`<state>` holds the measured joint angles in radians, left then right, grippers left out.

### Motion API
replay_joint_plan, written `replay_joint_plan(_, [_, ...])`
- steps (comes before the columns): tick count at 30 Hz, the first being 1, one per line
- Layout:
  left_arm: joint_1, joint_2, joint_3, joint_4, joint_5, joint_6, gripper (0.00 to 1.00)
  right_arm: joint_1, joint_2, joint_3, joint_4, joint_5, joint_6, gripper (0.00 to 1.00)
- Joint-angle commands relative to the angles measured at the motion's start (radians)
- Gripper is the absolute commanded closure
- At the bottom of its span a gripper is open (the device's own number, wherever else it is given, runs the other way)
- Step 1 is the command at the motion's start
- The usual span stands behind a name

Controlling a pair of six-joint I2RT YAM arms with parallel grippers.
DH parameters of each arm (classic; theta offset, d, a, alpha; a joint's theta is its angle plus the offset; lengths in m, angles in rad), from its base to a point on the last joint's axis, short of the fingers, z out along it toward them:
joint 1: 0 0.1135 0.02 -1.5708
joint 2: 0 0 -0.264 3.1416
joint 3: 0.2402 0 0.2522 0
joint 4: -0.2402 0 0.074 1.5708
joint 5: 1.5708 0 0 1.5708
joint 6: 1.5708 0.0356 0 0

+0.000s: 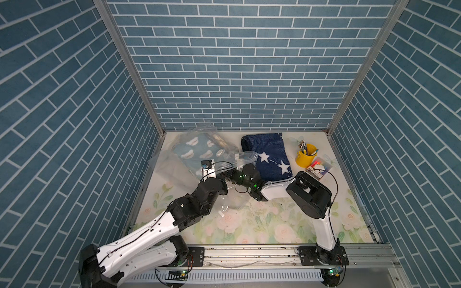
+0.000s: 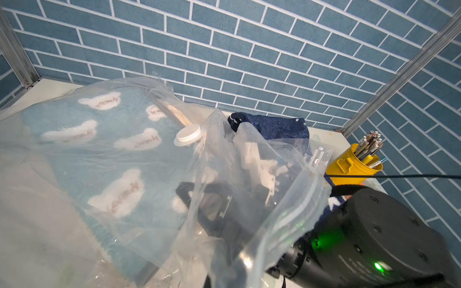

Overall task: Take the blanket out of the vacuum bag
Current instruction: Take out the blanket from the vacuum bag.

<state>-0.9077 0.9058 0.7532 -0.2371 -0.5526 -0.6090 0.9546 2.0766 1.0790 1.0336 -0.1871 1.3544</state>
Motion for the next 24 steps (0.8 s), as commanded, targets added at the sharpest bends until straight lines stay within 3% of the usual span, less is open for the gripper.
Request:
replay_joint_plan(1, [0.003,-0.001,0.017,0.038,-0.018,0.010,1.00,0.021,-0.061,-0.059,0.102,-0.014,-0.029,1.00])
replay_joint_plan(24, [0.003,0.005,-0.014,0.076,-0.096,-0.007,1.00,0.069,-0.458,-0.393,0.129,-0.028,-0.102,1.00])
